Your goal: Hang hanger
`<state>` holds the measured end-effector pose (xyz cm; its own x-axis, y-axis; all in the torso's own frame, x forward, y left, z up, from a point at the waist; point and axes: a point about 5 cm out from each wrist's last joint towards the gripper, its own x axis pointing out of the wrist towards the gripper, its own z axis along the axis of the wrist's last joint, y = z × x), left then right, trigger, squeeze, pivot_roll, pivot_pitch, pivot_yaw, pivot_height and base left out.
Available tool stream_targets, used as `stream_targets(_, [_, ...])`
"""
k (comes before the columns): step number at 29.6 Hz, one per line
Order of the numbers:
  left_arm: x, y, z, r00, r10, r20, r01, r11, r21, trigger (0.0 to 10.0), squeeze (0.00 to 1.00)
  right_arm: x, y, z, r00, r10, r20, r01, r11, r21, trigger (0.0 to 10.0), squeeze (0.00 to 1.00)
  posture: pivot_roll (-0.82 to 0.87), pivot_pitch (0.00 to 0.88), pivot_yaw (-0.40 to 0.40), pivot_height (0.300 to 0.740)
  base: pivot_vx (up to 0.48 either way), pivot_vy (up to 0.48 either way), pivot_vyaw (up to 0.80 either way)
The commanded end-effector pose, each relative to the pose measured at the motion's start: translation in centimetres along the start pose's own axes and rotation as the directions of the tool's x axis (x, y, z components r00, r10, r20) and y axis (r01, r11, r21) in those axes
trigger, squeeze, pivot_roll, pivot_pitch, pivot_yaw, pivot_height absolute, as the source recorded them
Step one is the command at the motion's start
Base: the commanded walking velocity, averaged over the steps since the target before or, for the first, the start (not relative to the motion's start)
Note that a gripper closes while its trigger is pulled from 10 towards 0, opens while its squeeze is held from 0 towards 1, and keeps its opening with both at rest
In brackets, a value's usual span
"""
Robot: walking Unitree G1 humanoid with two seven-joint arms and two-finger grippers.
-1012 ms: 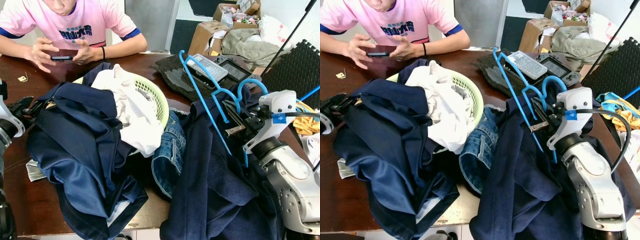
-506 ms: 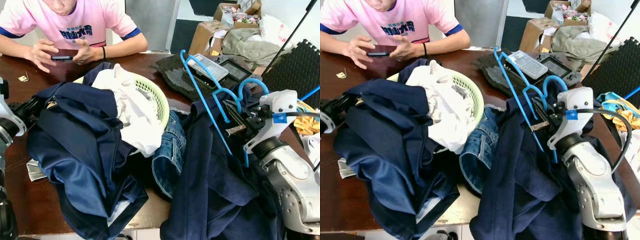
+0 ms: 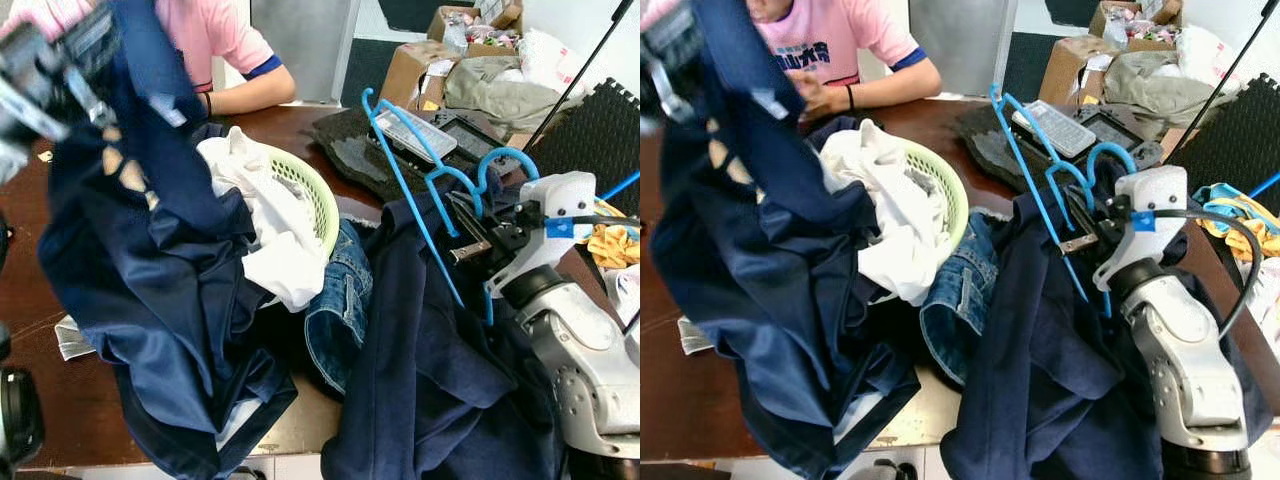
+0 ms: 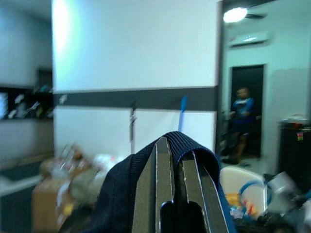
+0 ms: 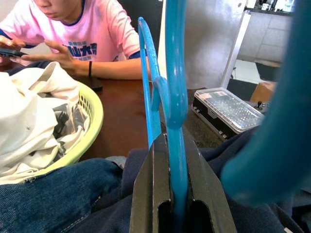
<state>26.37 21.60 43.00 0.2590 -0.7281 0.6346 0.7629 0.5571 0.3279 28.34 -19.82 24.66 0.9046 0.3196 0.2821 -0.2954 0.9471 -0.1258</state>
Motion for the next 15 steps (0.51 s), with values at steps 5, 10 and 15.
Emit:
stream_targets(5, [0.9, -1.0, 1.7, 0.998, -0.056, 0.009, 0.056, 0.998, 0.025, 10.0, 0.00, 0.2, 0.0, 0.0, 1.000, -0.014, 0.018, 0.014, 1.000, -0.005, 10.0, 0.00, 0.12, 0.172, -0.033, 0.740, 0.000, 0.000, 0.00])
stream_targets(10, [0.6, -0.9, 1.0, 0.999, -0.026, -0.035, 0.025, 1.000, -0.019, 10.0, 0.00, 0.4, 0.1, 0.0, 0.999, -0.013, 0.030, 0.013, 1.000, 0.000, 10.0, 0.00, 0.13, 0.157, -0.030, 0.740, 0.000, 0.000, 0.00])
stream_targets(15, [0.6, -1.6, -0.5, 0.996, -0.037, -0.081, 0.031, 0.997, -0.071, 10.0, 0.00, 0.8, 0.4, 0.1, 0.999, -0.007, 0.045, 0.006, 1.000, 0.007, 10.0, 0.00, 0.14, 0.144, -0.030, 0.740, -0.109, 0.000, 0.00])
